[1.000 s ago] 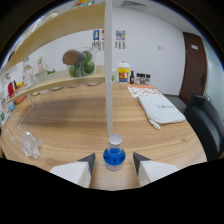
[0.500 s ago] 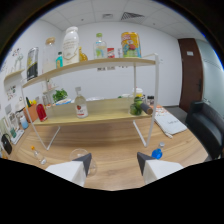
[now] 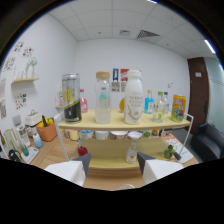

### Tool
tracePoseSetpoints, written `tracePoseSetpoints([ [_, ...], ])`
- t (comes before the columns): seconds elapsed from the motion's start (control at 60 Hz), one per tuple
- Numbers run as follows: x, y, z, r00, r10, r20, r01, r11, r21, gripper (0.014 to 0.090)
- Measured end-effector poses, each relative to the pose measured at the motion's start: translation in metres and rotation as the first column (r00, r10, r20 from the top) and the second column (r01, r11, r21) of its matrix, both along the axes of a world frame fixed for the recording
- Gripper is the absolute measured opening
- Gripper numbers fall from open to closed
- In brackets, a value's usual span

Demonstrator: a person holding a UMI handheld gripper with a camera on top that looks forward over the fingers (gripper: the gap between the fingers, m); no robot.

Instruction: Make me a cup of Mount Fuji.

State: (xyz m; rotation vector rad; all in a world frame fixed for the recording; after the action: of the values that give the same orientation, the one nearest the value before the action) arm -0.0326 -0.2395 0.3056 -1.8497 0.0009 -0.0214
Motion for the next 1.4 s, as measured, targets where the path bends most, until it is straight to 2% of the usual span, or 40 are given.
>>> tracePoseSetpoints([
  [0.167,-0.036,0.021,0.083,0.999,0.045,0.013,-0.046,0.995,0.093,0.0868],
  [0.267,-0.048,0.040,0.110,0.998,0.061,-0.006,-0.060,0.989,0.132,0.0864],
  [0.517,-0.041,0.106,0.112,0.999,0.028,-0.032,-0.024,0.990,0.136,0.0845],
  [0.65,-0.029,0.137,0.095,0.999,0.001,-0.051,0.004,0.995,0.096,0.0724],
  [0.733,-0.026,0.148,0.085,0.998,-0.008,-0.061,0.012,0.998,0.066,0.0574],
  [0.783,-0.028,0.152,0.081,0.997,0.009,-0.079,-0.005,0.998,0.055,0.0428],
  [0.8,-0.028,0.153,0.081,0.996,0.008,-0.087,-0.003,0.998,0.056,0.0425],
  [0.867,-0.029,0.152,0.081,0.995,0.004,-0.098,0.001,0.999,0.052,0.0415],
  [0.95,-0.036,0.150,0.083,0.994,0.033,-0.101,-0.028,0.999,0.046,0.0401],
  [1.1,-0.040,0.139,0.106,0.996,0.059,-0.072,-0.053,0.995,0.084,0.0386],
  [1.283,-0.044,0.103,0.141,0.993,0.097,-0.065,-0.087,0.986,0.145,0.0385],
  [1.4,-0.043,0.072,0.135,0.994,0.096,-0.049,-0.088,0.984,0.153,0.0376],
])
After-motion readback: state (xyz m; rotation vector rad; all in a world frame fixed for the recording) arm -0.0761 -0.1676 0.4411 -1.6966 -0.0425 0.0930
